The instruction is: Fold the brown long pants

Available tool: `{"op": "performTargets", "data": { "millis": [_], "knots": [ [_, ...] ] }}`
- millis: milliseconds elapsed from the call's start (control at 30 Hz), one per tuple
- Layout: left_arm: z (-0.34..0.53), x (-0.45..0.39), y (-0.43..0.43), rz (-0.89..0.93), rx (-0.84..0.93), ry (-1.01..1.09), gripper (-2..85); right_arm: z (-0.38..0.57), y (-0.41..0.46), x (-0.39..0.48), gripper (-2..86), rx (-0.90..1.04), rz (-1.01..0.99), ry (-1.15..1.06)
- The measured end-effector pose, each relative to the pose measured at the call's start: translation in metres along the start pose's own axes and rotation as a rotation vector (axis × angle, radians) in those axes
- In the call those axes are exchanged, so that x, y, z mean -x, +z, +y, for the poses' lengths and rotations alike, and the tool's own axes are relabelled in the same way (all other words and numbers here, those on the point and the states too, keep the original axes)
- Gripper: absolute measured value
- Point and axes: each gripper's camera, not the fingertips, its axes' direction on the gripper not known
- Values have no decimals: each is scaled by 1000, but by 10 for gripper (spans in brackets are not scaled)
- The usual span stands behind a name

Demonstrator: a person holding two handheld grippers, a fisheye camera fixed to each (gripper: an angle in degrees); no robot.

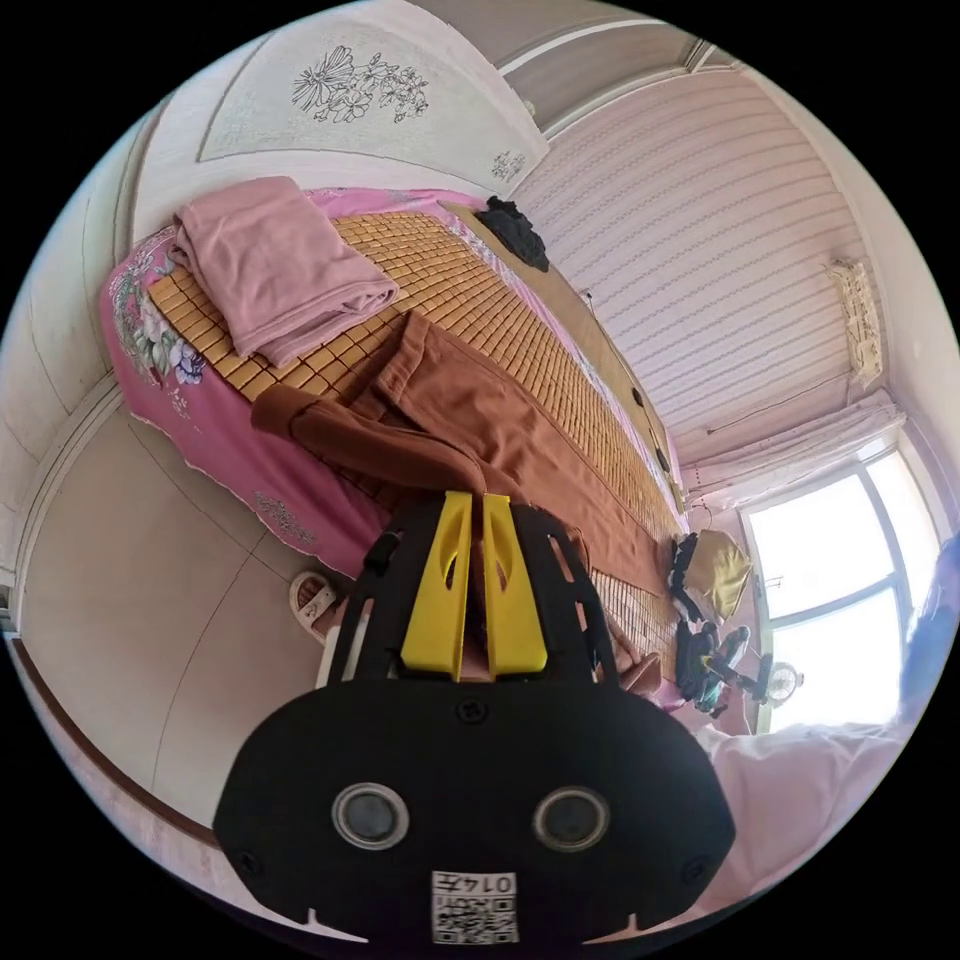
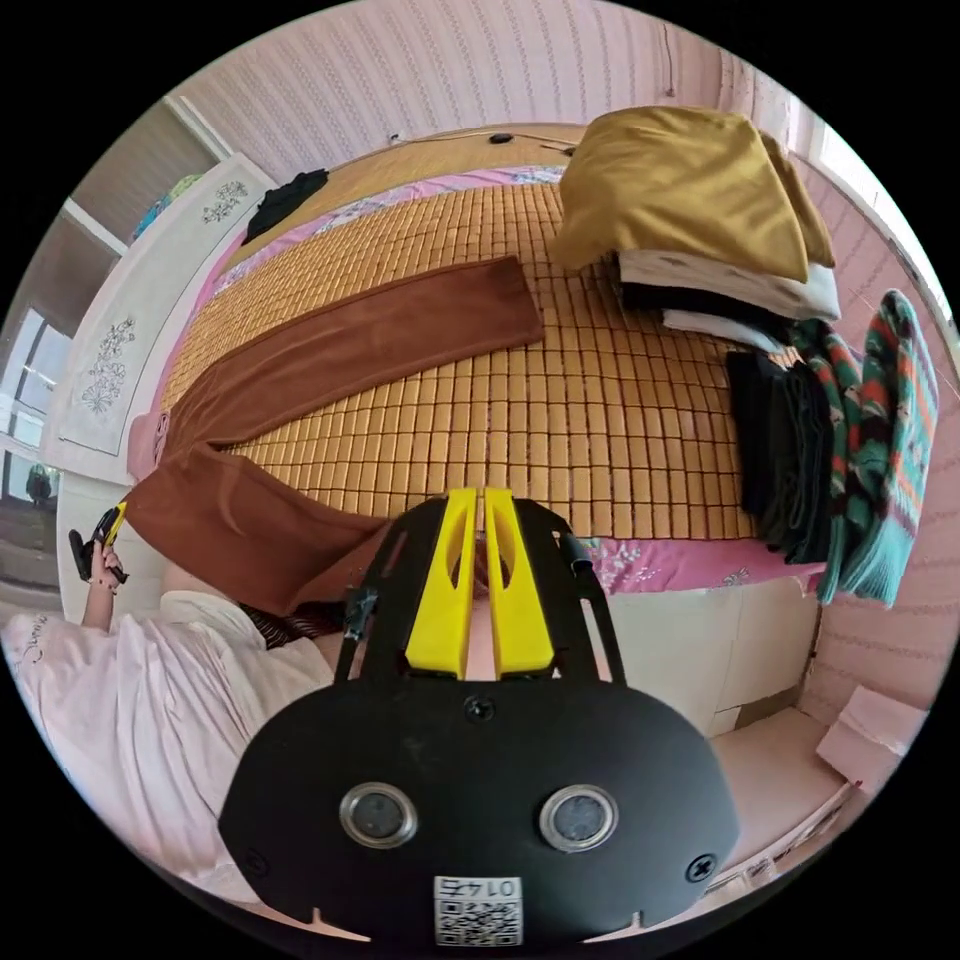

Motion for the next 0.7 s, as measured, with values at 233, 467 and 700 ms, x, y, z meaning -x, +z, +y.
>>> {"op": "performTargets", "data": {
  "millis": [233, 467, 700],
  "knots": [
    [-2, -2, 8, 16, 10, -44, -10, -7, 66, 43, 152, 205, -4, -47],
    [-3, -12, 17, 18, 10, -69, -10, -19, 54, 54, 150, 17, 27, 197],
    [1, -12, 30, 44, -11, -100, -10, -18, 62, 76, 136, 18, -9, 126]
  ]
}}
